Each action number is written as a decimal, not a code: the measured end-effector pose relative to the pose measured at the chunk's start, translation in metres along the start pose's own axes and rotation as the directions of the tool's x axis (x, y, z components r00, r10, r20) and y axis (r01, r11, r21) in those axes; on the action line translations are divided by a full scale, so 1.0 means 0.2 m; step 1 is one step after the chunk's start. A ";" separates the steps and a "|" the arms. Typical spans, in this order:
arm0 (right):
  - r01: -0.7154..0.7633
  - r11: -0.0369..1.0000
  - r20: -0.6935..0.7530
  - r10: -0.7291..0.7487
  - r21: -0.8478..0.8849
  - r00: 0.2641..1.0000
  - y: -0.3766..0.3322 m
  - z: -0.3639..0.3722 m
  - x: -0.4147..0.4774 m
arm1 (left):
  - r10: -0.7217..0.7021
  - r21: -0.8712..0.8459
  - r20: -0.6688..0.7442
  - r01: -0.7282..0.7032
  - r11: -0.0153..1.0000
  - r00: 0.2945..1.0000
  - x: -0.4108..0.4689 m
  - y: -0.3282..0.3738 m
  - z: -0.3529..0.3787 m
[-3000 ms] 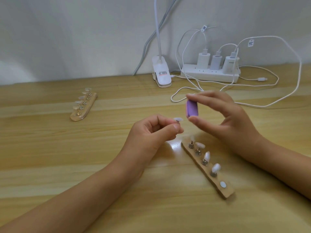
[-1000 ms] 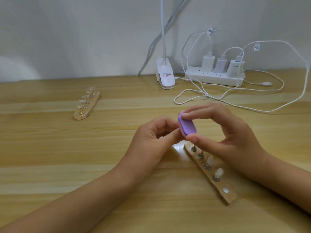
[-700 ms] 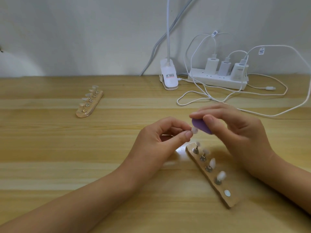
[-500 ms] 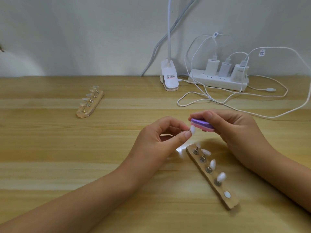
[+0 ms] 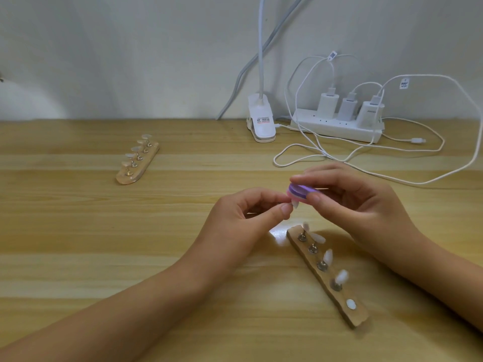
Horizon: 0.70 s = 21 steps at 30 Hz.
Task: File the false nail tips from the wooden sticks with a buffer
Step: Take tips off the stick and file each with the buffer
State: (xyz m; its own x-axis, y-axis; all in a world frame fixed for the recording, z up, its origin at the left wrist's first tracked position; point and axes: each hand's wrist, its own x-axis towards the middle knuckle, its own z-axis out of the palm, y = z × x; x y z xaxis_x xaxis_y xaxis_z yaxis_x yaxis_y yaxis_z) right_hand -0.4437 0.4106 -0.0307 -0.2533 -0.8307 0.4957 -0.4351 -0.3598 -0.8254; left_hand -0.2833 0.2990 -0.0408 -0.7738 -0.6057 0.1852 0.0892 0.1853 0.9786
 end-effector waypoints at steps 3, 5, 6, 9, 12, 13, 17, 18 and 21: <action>0.163 0.964 0.048 -0.157 -0.211 0.986 0.01 0.00 0.00 | 0.009 0.002 0.000 -0.009 1.000 1.000 0.01 0.00 0.00; 0.241 0.928 0.090 -0.225 -0.284 0.970 0.02 0.00 0.00 | 0.012 0.009 -0.005 -0.012 1.000 1.000 0.01 -0.01 0.00; 0.259 0.918 0.097 -0.240 -0.300 0.966 0.02 0.00 0.00 | 0.017 0.017 0.000 -0.017 1.000 1.000 0.01 -0.01 0.00; 0.242 0.919 0.062 -0.235 -0.312 0.970 0.04 0.00 0.00 | 0.030 0.024 0.032 -0.031 0.999 0.999 0.01 -0.01 0.00; 0.281 0.905 0.091 -0.266 -0.318 0.960 0.03 0.01 0.00 | 0.035 0.016 0.023 -0.036 0.999 0.999 0.00 0.00 0.01; 0.288 0.902 0.097 -0.271 -0.322 0.958 0.03 0.01 0.00 | 0.035 0.019 0.023 -0.035 0.999 0.999 0.00 0.00 0.01; 0.267 0.897 0.066 -0.261 -0.352 0.963 0.02 0.01 -0.01 | 0.038 0.018 0.042 -0.039 0.999 0.998 0.00 0.00 0.01; 0.288 0.885 0.079 -0.279 -0.365 0.957 0.02 0.02 -0.01 | 0.048 0.013 0.042 -0.049 0.999 0.998 0.00 0.00 0.01; 0.285 0.877 0.068 -0.281 -0.386 0.957 0.02 0.03 -0.01 | 0.051 -0.004 0.050 -0.051 0.999 0.997 0.00 0.01 0.01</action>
State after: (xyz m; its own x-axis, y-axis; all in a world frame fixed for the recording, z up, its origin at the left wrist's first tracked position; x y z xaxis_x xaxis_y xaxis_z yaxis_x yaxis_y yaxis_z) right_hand -0.4394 0.4084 -0.0364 -0.0613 -0.7232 0.6879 -0.7877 -0.3882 -0.4783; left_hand -0.2841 0.3006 -0.0398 -0.7984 -0.5562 0.2306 0.1313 0.2130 0.9682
